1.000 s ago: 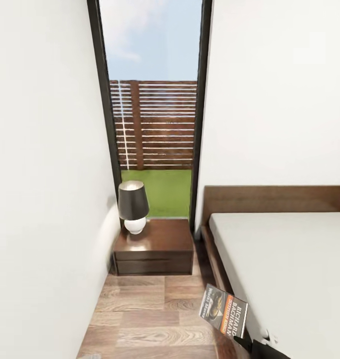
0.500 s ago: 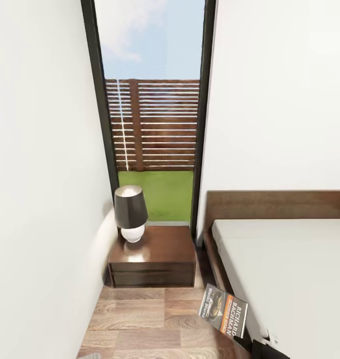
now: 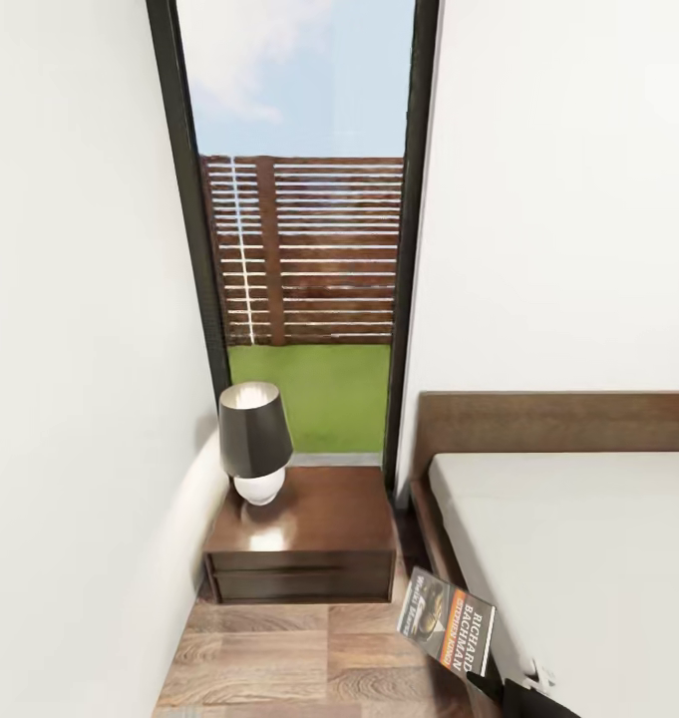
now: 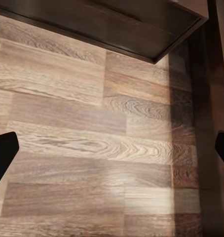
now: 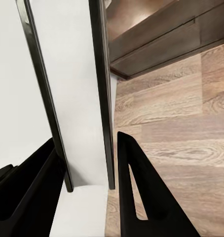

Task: In the bedroom, move the book from the bed onto either nightstand, and place the two sandals side by side next to the bed.

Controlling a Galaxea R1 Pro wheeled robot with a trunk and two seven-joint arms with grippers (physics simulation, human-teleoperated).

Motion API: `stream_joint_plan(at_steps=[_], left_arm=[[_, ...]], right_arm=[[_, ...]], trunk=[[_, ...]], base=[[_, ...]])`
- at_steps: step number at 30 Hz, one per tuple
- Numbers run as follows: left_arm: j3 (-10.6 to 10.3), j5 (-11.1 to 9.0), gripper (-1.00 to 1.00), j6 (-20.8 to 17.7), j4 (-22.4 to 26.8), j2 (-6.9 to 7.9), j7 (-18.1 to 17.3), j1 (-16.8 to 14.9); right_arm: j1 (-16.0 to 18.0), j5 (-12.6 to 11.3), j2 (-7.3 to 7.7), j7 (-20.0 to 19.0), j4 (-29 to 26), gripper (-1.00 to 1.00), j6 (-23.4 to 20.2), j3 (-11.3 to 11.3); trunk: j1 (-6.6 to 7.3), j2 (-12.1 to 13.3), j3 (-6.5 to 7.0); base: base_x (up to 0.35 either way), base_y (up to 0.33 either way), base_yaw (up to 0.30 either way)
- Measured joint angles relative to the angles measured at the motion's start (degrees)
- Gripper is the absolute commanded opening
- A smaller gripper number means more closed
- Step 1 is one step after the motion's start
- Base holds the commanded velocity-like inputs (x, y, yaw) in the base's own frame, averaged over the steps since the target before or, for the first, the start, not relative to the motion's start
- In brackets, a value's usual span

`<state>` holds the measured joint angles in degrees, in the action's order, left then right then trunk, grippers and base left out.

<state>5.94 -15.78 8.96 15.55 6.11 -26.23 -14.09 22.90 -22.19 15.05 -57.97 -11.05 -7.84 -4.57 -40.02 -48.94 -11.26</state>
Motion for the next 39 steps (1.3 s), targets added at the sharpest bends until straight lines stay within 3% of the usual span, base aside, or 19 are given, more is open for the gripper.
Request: stream_joint_plan(at_steps=[39], left_arm=[[0.0, 0.0, 1.00, 0.0, 0.0, 0.00, 0.0, 0.0]], right_arm=[[0.0, 0.0, 0.00, 0.0, 0.0, -1.00, 0.0, 0.0]], trunk=[[0.00, 0.0, 0.00]], base=[[0.332, 0.000, 0.000]])
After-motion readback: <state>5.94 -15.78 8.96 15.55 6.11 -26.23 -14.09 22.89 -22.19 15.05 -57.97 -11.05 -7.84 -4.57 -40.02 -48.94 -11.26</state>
